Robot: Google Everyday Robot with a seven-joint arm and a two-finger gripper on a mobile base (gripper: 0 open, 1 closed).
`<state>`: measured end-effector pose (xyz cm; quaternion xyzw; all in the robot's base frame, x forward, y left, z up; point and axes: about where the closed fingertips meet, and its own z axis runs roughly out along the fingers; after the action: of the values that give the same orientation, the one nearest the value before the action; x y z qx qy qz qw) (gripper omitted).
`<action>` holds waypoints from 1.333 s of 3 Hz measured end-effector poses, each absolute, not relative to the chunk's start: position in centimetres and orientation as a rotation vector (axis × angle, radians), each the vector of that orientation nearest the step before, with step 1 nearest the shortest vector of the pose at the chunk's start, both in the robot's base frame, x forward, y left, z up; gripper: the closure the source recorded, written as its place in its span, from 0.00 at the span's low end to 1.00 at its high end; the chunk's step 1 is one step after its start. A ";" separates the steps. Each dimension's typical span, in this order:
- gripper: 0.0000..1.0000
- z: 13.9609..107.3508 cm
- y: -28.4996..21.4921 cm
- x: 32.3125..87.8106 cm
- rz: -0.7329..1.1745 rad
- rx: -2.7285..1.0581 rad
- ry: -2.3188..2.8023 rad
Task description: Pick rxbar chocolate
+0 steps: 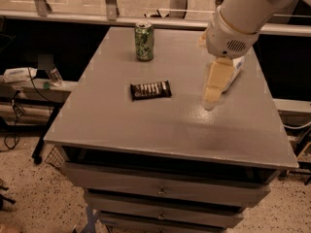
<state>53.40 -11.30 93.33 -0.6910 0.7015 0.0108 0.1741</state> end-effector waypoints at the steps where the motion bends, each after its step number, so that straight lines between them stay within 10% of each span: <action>1: 0.00 90.8 -7.3 55.5 0.123 -1.977 1.969; 4: 0.00 87.1 -4.6 57.9 0.153 -2.032 1.994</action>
Offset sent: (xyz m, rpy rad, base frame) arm 0.0182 0.0348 -0.0213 0.0369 0.0369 0.0267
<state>57.90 -4.57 87.10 -0.7053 0.6920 0.0532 0.1448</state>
